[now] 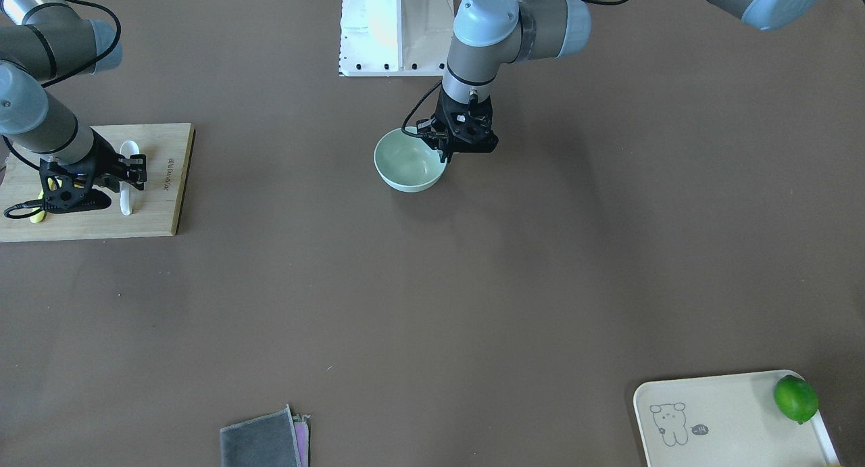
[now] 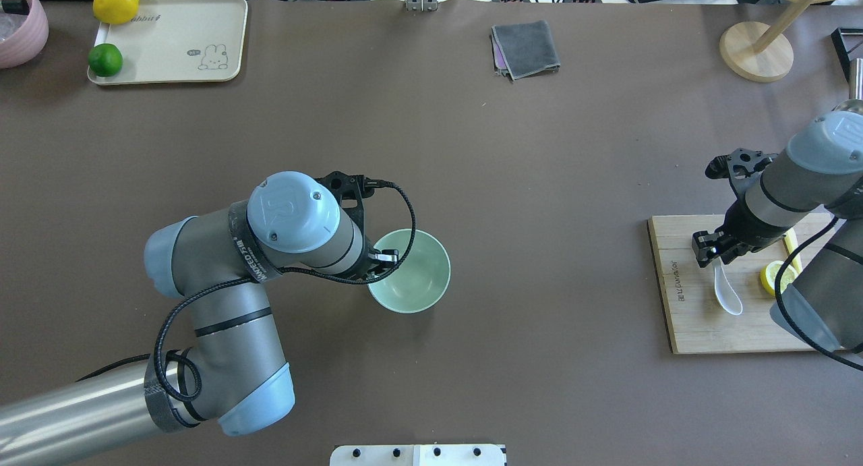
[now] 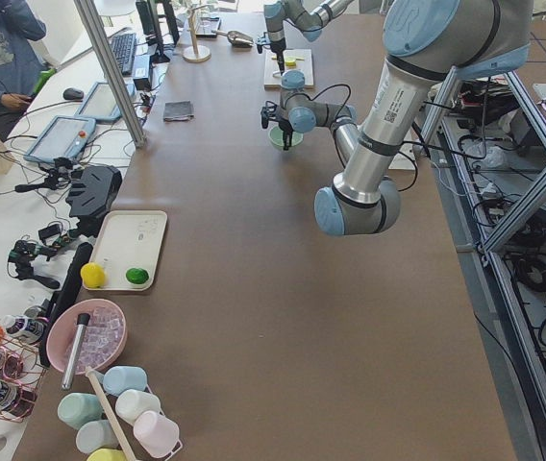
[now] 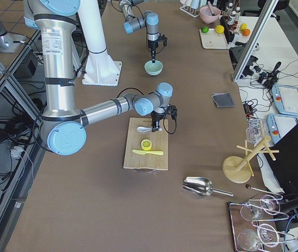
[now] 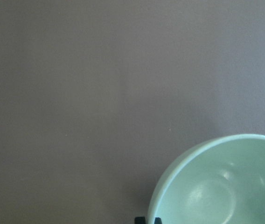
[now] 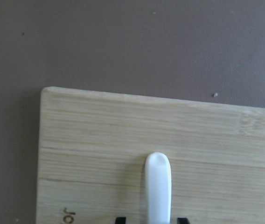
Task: Place spoon in bowl
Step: 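Grasp the bowl rim with the left gripper while the right grasps the white spoon, then lift the spoon with the right gripper toward the bowl while the left withdraws, then lower the white spoon into the bowl with the right gripper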
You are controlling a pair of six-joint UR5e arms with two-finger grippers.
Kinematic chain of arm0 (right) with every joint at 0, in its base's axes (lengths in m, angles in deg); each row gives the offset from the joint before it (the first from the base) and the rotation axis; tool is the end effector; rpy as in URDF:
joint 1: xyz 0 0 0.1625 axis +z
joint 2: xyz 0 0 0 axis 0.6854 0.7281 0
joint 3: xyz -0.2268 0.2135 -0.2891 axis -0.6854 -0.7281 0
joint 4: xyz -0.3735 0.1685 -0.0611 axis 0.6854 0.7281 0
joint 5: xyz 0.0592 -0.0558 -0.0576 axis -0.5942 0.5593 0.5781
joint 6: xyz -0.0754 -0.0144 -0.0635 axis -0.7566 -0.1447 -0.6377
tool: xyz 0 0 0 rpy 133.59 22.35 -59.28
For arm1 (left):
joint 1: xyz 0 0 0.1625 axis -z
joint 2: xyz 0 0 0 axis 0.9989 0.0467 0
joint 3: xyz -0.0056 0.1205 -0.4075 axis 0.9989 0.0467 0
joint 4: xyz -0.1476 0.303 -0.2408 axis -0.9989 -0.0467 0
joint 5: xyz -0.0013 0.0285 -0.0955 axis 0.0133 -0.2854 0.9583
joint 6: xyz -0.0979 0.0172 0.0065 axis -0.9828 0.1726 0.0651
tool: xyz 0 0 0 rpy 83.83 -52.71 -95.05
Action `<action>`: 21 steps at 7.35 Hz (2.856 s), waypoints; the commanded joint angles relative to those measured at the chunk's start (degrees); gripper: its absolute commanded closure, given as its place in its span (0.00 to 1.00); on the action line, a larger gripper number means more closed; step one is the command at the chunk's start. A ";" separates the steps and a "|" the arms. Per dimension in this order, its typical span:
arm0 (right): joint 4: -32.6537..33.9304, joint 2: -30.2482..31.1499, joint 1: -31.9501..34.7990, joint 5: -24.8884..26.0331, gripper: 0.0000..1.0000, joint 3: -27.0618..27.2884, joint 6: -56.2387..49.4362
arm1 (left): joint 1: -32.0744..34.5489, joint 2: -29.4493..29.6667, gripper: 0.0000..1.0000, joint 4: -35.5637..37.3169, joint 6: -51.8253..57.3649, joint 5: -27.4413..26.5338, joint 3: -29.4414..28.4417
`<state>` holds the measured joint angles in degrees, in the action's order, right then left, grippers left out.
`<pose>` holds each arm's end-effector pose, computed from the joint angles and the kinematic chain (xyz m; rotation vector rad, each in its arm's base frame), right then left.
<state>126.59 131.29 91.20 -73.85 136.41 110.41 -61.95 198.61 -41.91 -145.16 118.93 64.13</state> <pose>-0.2893 -0.4337 0.5274 -0.0990 -0.7160 -0.1681 0.5503 -0.3785 0.2158 0.0570 0.9226 -0.0627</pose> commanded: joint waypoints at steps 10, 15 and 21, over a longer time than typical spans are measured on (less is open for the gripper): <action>0.88 -5.79 3.31 -2.63 1.00 2.08 3.14 | -0.24 0.06 0.03 -0.03 -0.81 0.67 2.60; 5.76 -26.75 -11.15 8.28 1.00 2.44 30.45 | 16.25 -17.48 0.03 -1.08 25.13 12.44 8.25; 10.28 -39.81 -20.51 18.62 1.00 -4.22 37.80 | 24.64 -23.07 0.03 -1.17 39.27 17.11 5.88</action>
<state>137.02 93.09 71.02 -56.50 134.62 148.26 -37.47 175.61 -43.09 -105.99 135.82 70.12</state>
